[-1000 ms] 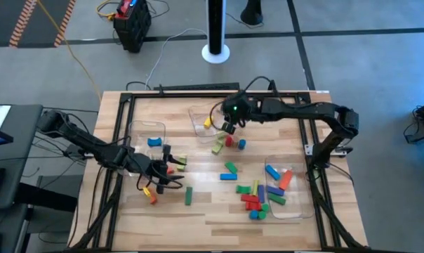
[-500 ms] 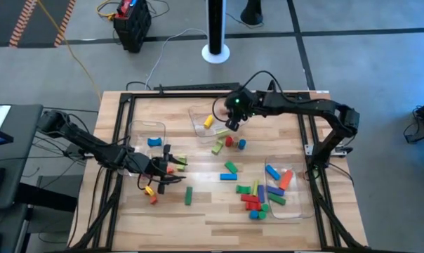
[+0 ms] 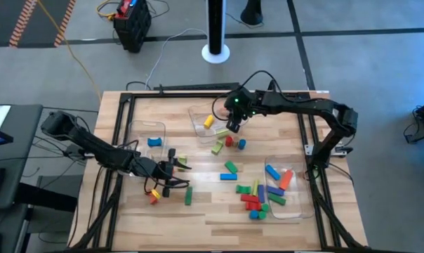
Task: Sort blocks by size
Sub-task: Put the brown cylindrical block into the top transparent bin
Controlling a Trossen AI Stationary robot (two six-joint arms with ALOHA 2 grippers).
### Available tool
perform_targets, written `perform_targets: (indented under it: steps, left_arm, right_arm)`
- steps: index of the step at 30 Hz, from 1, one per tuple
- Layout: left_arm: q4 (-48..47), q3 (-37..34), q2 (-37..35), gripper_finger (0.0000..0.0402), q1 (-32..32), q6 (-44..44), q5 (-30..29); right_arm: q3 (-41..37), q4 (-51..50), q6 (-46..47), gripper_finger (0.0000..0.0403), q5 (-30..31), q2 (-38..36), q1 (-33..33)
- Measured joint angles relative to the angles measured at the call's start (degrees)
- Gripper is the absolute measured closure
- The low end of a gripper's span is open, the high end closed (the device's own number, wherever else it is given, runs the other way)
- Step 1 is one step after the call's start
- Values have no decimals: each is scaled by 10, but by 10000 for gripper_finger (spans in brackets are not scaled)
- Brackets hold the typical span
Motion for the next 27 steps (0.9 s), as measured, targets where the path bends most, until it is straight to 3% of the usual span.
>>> perform_targets:
  steps: [3,7,27]
  left_arm:
    - [14,0,15,189,0,0,0]
    - [23,0,25,189,0,-1,1]
    - [26,0,25,189,-1,-1,2]
  right_arm:
    - [1,17,4,234,-31,25,-3]
    - [-1,25,0,234,-28,47,-4]
    - [0,18,-4,223,-59,55,-7]
